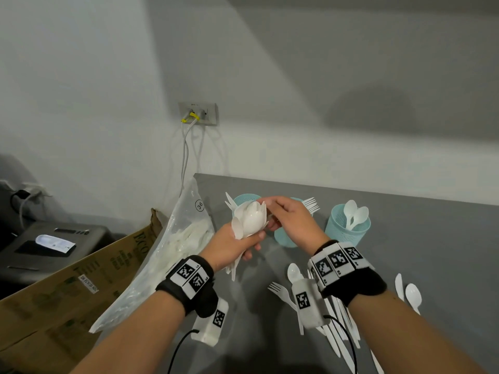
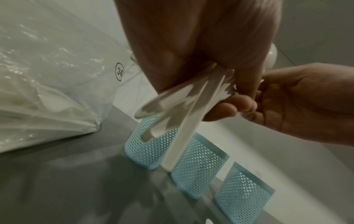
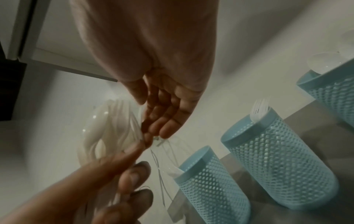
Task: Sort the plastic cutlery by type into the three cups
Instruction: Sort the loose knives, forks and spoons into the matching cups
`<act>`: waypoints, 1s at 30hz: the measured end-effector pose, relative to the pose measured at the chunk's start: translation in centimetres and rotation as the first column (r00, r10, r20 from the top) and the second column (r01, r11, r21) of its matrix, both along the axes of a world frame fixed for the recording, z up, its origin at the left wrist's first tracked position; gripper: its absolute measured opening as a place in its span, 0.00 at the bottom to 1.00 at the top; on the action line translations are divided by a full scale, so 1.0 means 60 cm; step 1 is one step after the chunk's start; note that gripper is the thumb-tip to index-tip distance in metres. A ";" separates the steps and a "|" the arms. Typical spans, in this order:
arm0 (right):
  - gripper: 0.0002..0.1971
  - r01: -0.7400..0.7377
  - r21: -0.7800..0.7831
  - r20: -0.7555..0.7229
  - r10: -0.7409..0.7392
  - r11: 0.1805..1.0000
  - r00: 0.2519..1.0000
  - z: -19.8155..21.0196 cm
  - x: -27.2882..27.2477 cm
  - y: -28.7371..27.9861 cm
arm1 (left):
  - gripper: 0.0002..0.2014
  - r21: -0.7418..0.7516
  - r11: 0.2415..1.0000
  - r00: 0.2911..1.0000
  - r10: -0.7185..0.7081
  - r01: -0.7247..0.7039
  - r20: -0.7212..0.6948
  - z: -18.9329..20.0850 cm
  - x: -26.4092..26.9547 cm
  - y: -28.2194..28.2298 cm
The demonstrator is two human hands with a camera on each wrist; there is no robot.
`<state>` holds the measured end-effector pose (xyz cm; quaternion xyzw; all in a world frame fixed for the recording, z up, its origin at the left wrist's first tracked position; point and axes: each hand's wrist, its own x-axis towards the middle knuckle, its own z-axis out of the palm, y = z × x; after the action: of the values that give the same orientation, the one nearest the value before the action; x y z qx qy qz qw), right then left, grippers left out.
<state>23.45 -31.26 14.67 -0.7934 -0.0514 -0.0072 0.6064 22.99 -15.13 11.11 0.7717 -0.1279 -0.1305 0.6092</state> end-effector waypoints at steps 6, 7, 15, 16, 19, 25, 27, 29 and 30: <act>0.10 0.046 -0.022 0.029 -0.045 0.999 0.999 0.006 -0.005 0.004 | 0.06 -0.069 0.997 0.997 -0.042 0.037 -0.065 0.008 -0.004 0.004; 0.10 0.090 -0.006 0.043 -0.089 0.996 0.995 0.013 -0.004 0.003 | 0.08 -0.079 0.996 0.997 -0.039 0.034 -0.071 0.008 -0.004 0.005; 0.11 0.244 0.283 0.283 -0.324 0.927 0.903 0.086 -0.009 -0.025 | 0.10 -0.139 0.990 0.996 0.009 -0.022 -0.094 0.007 0.002 0.009; 0.11 0.249 0.235 0.305 -0.314 0.940 0.899 0.087 -0.008 -0.025 | 0.10 -0.113 0.993 0.997 0.017 -0.026 -0.081 0.005 0.004 0.007; 0.10 0.183 -0.051 0.279 -0.162 0.982 0.946 0.076 -0.006 -0.015 | 0.11 -0.007 0.998 0.997 0.068 -0.068 -0.048 0.000 0.009 0.000; 0.11 0.217 -0.299 0.175 -0.170 0.929 0.970 0.045 -0.012 0.013 | 0.08 0.176 0.972 0.983 0.136 -0.156 0.119 0.000 0.009 -0.015; 0.13 0.250 -0.283 0.156 -0.213 0.926 0.964 0.044 -0.011 0.018 | 0.08 0.217 0.952 0.970 0.182 -0.214 0.159 0.000 0.010 -0.016; 0.13 0.282 -0.244 0.128 -0.258 0.928 0.958 0.044 -0.009 0.022 | 0.14 0.247 0.927 0.949 0.231 -0.282 0.216 -0.003 0.012 -0.016; 0.11 0.300 -0.225 0.118 -0.280 0.927 0.953 0.043 -0.008 0.023 | 0.17 0.259 0.918 0.939 0.236 -0.300 0.249 -0.006 0.013 -0.016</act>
<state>23.00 -29.89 17.27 -0.8587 0.0406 -0.1238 0.4956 23.79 -16.08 10.76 0.8731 -0.0640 0.0202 0.4829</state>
